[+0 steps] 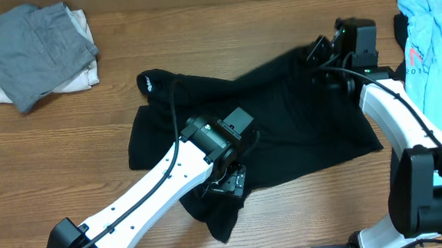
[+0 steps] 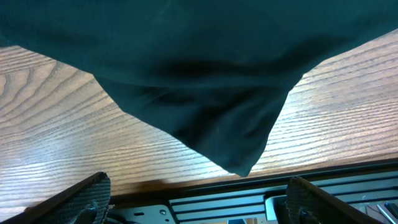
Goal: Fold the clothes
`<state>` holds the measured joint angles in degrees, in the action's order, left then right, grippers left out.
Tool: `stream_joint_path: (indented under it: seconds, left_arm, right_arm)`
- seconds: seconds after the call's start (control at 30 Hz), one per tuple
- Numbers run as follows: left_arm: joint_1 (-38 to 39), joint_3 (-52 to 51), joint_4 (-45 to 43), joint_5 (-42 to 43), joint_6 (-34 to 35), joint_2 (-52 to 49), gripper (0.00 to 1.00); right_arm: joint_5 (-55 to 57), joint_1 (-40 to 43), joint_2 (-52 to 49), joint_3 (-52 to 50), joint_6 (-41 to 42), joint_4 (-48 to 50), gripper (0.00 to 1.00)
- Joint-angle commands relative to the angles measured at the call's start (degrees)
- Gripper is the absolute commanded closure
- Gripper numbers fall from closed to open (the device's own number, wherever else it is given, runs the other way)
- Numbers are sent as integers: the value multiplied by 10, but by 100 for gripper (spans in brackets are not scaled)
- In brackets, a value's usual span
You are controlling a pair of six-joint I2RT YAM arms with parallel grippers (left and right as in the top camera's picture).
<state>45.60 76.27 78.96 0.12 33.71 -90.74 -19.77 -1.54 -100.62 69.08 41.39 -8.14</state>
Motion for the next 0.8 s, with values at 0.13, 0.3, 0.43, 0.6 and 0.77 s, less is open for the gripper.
stream_joint_path:
  seconds: [0.13, 0.3, 0.43, 0.6, 0.77]
  left_arm:
    - [-4, 7, -2, -13, -9, 8, 12]
    - [-4, 7, -2, -20, -7, 8, 12]
    - [-4, 7, -5, -20, -7, 8, 12]
    - [-4, 7, -18, -20, -7, 8, 12]
    - [-4, 7, -37, -20, -7, 8, 8]
  right_arm:
    - [83, 4, -84, 18, 63, 129, 96]
    - [109, 16, -146, 84, 45, 117, 96]
    - [138, 36, -202, 187, 16, 57, 96]
    - [187, 57, -223, 287, -26, -20, 96]
    - [197, 68, -223, 335, -73, -63, 74]
